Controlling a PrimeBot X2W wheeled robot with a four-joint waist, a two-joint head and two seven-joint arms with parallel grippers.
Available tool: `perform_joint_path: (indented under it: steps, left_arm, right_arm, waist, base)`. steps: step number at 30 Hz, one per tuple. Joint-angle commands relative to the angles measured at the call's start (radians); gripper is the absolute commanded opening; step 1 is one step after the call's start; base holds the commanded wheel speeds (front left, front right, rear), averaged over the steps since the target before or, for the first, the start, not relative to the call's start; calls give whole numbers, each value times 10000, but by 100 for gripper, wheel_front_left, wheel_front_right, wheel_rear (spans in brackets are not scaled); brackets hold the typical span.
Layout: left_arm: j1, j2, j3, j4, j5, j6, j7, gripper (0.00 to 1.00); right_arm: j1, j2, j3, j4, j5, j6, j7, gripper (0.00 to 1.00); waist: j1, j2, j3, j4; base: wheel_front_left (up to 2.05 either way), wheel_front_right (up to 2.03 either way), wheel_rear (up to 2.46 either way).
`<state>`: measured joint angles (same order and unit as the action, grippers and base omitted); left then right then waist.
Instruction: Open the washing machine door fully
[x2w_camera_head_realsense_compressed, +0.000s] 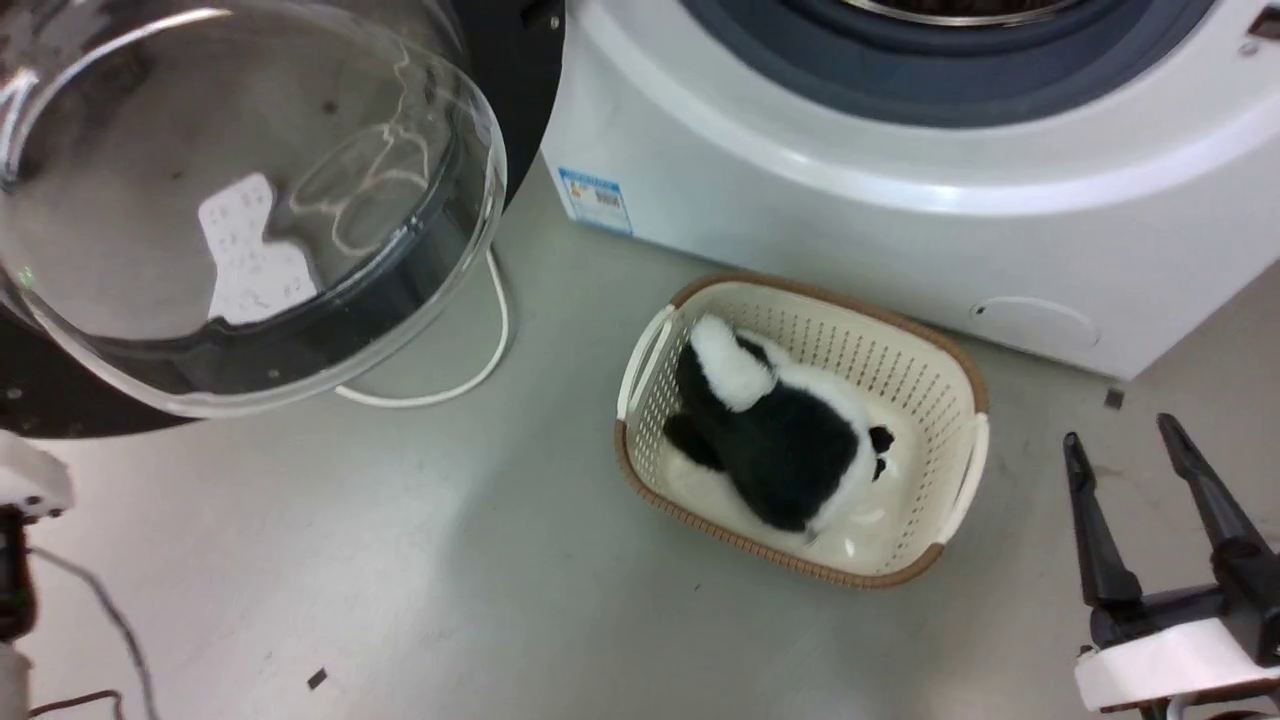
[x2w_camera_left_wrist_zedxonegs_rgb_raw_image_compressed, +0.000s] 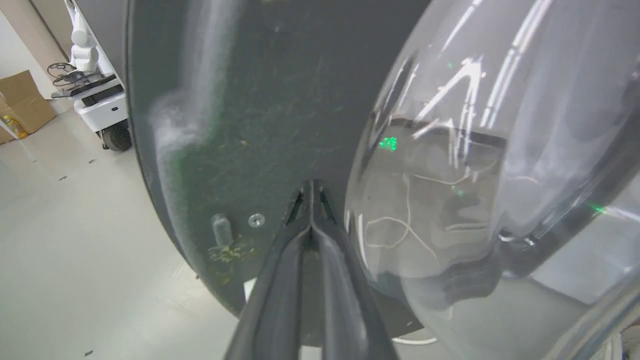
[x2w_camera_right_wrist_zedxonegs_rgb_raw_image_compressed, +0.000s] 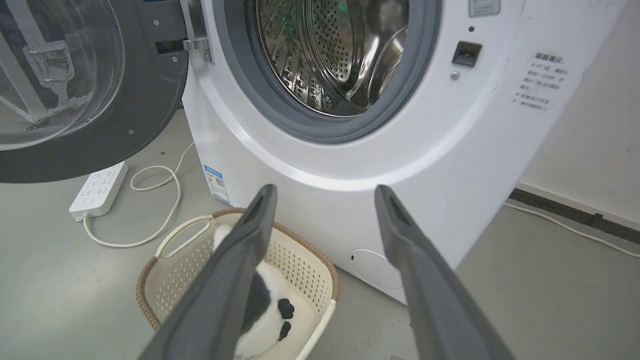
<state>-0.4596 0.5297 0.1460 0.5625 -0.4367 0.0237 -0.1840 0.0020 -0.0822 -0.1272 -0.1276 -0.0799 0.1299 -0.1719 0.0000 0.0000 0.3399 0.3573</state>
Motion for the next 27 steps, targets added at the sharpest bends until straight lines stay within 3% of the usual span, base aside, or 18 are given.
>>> perform_joint_path:
  steps: [1, 9, 18, 19, 20, 21, 27]
  left_arm:
    - [73, -121, -68, -155, 110, -20, -263, 0]
    - [1703, -1421, -804, -2807, 686, -11, -744, 0]
    - [3823, -2743, -1980, -5385, 1326, 450, -760, 0]
    - [3978, -2819, -2089, -5503, 1378, 493, -750, 31]
    - [4117, -2879, -2189, -5598, 1457, 556, -744, 81]
    - [4249, -2906, -2305, -5661, 1546, 580, -736, 100]
    - [4950, -3265, -2970, -5822, 2050, 846, -748, 100]
  right_arm:
    - [-98, 56, -125, 76, 10, 8, -151, 100]
    - [-83, 292, -646, 396, 102, 8, -653, 100]
    - [273, 316, -689, 772, 638, 8, -851, 100]
    - [347, 317, -663, 815, 689, 8, -860, 100]
    - [422, 317, -622, 853, 735, 8, -867, 100]
    - [501, 317, -569, 892, 773, 8, -873, 100]
    - [862, 318, -168, 1138, 980, 8, -893, 100]
  waist:
    - [0, 0, -402, -98]
    - [0, 0, -1769, -763]
    - [0, 0, -2807, -1934]
    - [0, 0, -2872, -2026]
    - [0, 0, -2928, -2116]
    - [0, 0, -2984, -2197]
    - [0, 0, -3281, -2678]
  base:
    - [0, 0, 0]
    - [0, 0, 0]
    - [0, 0, 0]
    - [0, 0, 0]
    - [0, 0, 0]
    - [0, 0, 0]
    - [0, 0, 0]
